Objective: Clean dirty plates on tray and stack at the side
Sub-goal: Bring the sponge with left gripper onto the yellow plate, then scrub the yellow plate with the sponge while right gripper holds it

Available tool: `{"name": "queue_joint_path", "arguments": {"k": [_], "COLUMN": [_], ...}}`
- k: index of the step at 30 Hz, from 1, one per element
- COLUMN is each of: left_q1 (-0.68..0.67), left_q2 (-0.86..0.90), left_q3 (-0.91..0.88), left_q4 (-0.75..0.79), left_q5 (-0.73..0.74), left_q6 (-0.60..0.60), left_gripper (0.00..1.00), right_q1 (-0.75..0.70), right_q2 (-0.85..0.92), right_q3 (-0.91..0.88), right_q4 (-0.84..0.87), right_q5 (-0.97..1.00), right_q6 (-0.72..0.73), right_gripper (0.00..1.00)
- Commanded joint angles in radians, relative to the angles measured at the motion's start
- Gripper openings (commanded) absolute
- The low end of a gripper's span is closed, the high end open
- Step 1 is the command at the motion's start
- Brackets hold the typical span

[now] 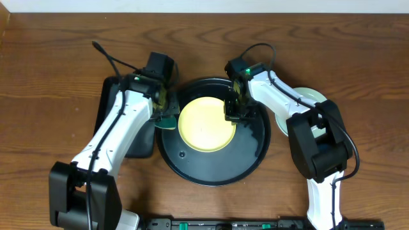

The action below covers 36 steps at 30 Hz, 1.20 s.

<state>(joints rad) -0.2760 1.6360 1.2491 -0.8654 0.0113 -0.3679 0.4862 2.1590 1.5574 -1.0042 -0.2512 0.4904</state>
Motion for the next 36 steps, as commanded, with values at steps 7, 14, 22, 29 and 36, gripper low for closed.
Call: {"name": "queue_joint_path", "arguments": {"k": [7, 14, 22, 29, 36], "left_q1": [-0.097, -0.137, -0.175, -0.235, -0.262], "left_q2": [0.012, 0.094, 0.252, 0.264, 0.265], "left_q3": [0.014, 0.008, 0.007, 0.007, 0.007], "left_q4": [0.051, 0.112, 0.11, 0.124, 0.176], "left_q5": [0.007, 0.007, 0.032, 0.297, 0.298], "left_q6": [0.019, -0.09, -0.191, -0.084, -0.071], "left_gripper": [0.07, 0.07, 0.08, 0.08, 0.08], "right_q1": [0.017, 0.017, 0.017, 0.017, 0.017], "right_q2": [0.022, 0.022, 0.022, 0.022, 0.022], "right_q3": [-0.003, -0.003, -0.003, -0.003, -0.003], "right_q4": [0.011, 0.013, 0.013, 0.013, 0.013], "right_q5": [-0.011, -0.011, -0.011, -0.011, -0.011], "right_q6": [0.022, 0.021, 0.021, 0.021, 0.021], "right_gripper": [0.01, 0.01, 0.01, 0.01, 0.01]}}
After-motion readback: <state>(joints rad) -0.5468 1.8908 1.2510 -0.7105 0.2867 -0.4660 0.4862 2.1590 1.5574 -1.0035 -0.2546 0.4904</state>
